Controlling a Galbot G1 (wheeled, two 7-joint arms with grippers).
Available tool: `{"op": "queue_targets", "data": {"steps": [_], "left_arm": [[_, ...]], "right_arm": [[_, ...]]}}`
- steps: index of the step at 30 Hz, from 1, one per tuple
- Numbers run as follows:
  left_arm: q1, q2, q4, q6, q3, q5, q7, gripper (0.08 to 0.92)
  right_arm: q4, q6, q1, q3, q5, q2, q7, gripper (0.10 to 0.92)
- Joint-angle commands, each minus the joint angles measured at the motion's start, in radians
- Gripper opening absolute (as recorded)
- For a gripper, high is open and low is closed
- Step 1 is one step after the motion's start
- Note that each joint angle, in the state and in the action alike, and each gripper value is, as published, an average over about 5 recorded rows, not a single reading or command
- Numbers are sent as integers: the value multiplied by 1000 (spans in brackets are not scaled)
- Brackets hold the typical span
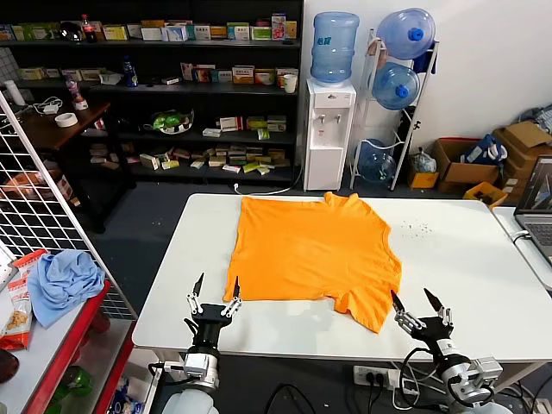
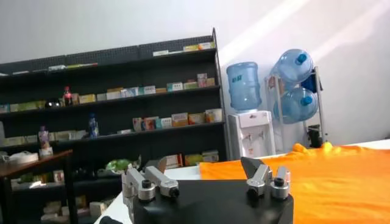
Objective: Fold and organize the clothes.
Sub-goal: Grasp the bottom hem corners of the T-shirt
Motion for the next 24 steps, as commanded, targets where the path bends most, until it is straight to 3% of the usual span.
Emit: {"op": "queue_targets", "data": {"steps": [1,12,24], "left_arm": [[-1,0,5,6,-1,6,2,823],[-32,53,9,293,33,-107,75,823],[-102,94,73,368,63,-184,77,823]], "right_arm": [[-1,-84,-1,-3,-23,-3,11,823],[-30,-252,53,-57,8,-16,58,823],[-102,-287,131,-112,18,1,117,823]]}}
